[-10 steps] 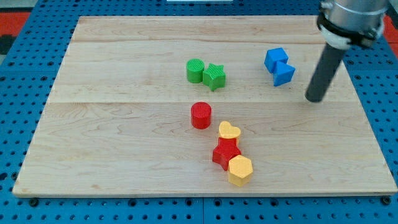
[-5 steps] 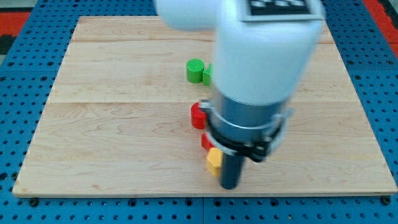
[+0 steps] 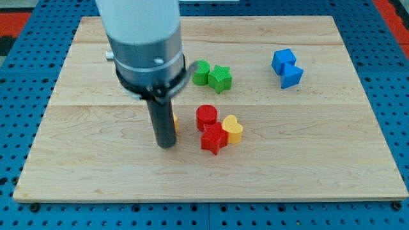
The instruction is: Separate the yellow hexagon from the red star
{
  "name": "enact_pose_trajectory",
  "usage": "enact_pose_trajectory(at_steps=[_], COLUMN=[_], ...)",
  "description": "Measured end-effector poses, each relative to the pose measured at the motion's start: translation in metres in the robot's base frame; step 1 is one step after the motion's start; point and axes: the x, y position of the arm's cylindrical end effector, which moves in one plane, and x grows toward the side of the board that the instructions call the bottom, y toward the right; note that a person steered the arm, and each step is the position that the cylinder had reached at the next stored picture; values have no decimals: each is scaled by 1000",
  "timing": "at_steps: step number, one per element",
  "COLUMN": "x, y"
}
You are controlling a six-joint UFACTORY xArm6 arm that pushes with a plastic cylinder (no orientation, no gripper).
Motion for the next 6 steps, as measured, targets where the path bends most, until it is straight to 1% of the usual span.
enact_pose_trajectory(at_steps=[1, 2, 3, 4, 5, 6], x=[-14, -33, -31, -48, -13, 41], y=[38, 33, -22, -67, -65, -29])
